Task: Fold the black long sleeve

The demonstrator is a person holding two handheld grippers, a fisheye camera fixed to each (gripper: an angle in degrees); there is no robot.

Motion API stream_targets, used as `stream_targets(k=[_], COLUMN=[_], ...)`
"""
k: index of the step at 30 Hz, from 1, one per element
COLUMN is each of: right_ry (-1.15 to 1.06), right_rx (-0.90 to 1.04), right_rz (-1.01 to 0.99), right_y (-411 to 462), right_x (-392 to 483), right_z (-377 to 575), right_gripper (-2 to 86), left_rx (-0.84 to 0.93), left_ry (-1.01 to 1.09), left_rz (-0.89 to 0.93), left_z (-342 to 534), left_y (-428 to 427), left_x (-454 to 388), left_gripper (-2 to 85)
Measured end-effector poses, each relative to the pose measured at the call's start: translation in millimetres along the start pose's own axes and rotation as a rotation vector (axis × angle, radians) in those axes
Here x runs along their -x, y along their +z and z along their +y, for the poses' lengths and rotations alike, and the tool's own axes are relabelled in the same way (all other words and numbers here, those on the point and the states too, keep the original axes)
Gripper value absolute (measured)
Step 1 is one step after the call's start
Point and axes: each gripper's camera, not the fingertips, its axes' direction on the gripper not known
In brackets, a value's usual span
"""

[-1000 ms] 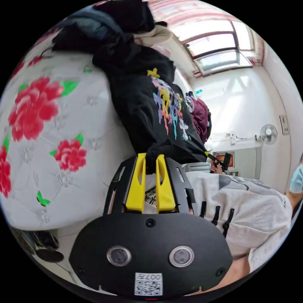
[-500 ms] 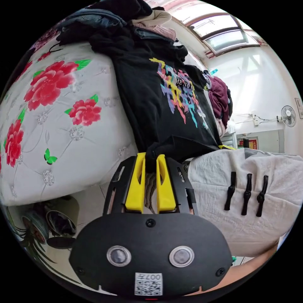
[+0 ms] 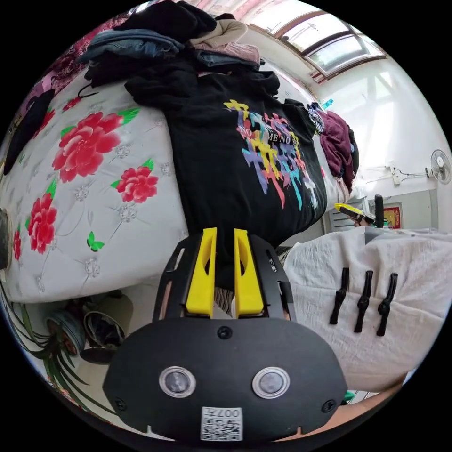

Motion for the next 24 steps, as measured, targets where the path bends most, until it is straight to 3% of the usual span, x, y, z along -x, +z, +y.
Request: stream_targets(k=[7, 13, 18, 24], right_ry=[-0.328, -0.513, -0.549, -0.431], right_rx=[0.252, 0.316, 0.284, 0.375], right_rz=[0.098, 0.230, 0.229, 0.200], right_y=[90.0, 134.5, 142.3, 150.8], right_x=[62.1, 79.6, 63.2, 35.8], right_z=[-42.1, -15.5, 11.8, 21.7], right_gripper=[5.5, 5.1, 5.1, 5.0], left_rx=[-0.180, -0.407, -0.525, -0.498], left_ry=[-0.341, -0.526, -0.624, -0.575], left_rz=[0.259, 0.224, 0.241, 0.181], left_z=[-27.9, -34.1, -58.7, -141.1], left_y=[4.1, -64.1, -102.2, -130.8], left_x=[46.9, 96.9, 154.3, 231.7], left_gripper=[8.0, 8.2, 9.1, 11.9])
